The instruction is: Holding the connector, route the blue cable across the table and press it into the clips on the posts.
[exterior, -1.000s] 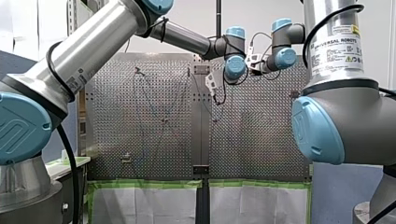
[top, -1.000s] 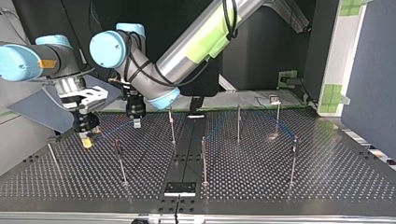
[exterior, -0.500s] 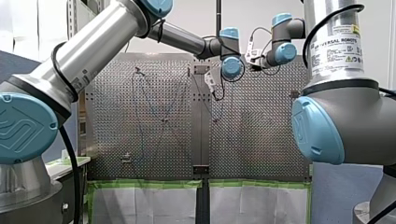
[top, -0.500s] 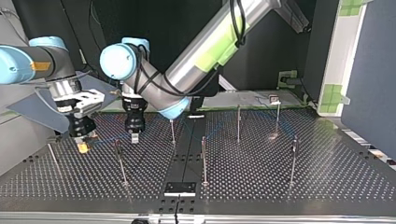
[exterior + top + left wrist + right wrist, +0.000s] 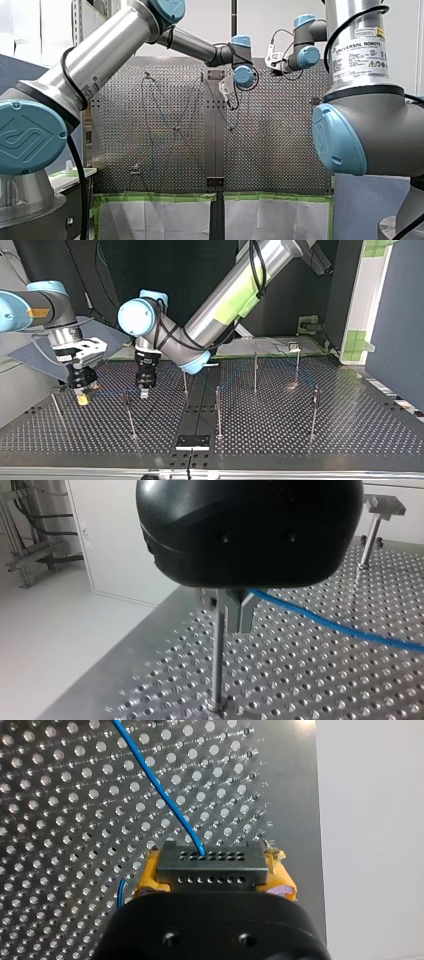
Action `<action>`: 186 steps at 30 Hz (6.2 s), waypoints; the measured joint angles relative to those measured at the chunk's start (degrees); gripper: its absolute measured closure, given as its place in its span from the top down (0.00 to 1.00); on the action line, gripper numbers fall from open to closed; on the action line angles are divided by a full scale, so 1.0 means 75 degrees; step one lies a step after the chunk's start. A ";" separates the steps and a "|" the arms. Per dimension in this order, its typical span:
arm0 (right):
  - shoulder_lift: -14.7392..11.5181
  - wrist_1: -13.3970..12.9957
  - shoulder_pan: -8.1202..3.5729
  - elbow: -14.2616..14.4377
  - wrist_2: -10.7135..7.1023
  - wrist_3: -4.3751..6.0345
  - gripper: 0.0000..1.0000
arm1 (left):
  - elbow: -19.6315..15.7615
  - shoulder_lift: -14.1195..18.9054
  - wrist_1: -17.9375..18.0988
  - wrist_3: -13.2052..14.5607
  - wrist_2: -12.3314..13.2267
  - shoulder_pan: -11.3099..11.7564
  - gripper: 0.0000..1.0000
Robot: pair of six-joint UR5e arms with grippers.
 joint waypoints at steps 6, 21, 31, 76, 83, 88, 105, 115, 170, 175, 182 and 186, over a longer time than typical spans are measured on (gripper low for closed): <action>0.0081 -0.0051 -0.0087 -0.0017 -0.0039 -0.0001 0.02 | 0.0001 -0.0147 0.0242 0.0078 0.0271 0.0166 0.00; 0.0217 -0.0200 -0.0204 -0.0127 -0.0154 -0.0002 0.02 | 0.0014 -0.0167 0.0660 0.0195 0.0480 0.0453 0.00; 0.0244 -0.0224 -0.0244 -0.0129 -0.0155 -0.0046 0.02 | 0.0008 -0.0164 0.0224 0.0223 0.0488 0.0318 0.53; 0.0297 -0.0214 -0.0245 -0.0117 -0.0154 -0.0119 0.02 | -0.1791 0.1803 -0.0131 0.0200 0.0264 -0.0108 1.00; 0.0302 -0.0203 -0.0244 -0.0117 -0.0154 -0.0119 0.02 | -0.2271 0.2282 0.0350 -0.0036 0.0112 -0.0082 1.00; 0.0304 -0.0198 -0.0221 -0.0117 -0.0154 -0.0124 0.02 | -0.2691 0.2702 0.0768 -0.0368 -0.0139 -0.0017 1.00; 0.0313 -0.0138 -0.0106 -0.0117 -0.0155 -0.0229 0.02 | -0.3932 0.2999 0.2011 -0.1214 -0.0640 0.0048 1.00; 0.0316 -0.0126 -0.0078 -0.0115 -0.0137 -0.0265 0.02 | -0.4666 0.2275 0.2745 -0.1505 -0.0848 -0.0169 1.00; 0.0316 0.0161 0.0024 -0.0059 0.0384 -0.0271 0.02 | -0.8329 0.0173 0.6404 -0.1076 -0.1250 -0.0624 1.00; 0.0316 0.0162 0.0025 -0.0058 0.0385 -0.0272 0.02 | -0.8330 0.0172 0.6407 -0.1076 -0.1250 -0.0624 1.00; 0.0316 0.0162 0.0025 -0.0058 0.0385 -0.0271 0.02 | -0.8332 0.0172 0.6408 -0.1076 -0.1250 -0.0624 1.00; 0.0316 0.0162 0.0025 -0.0058 0.0385 -0.0271 0.02 | -0.8332 0.0173 0.6407 -0.1076 -0.1250 -0.0624 1.00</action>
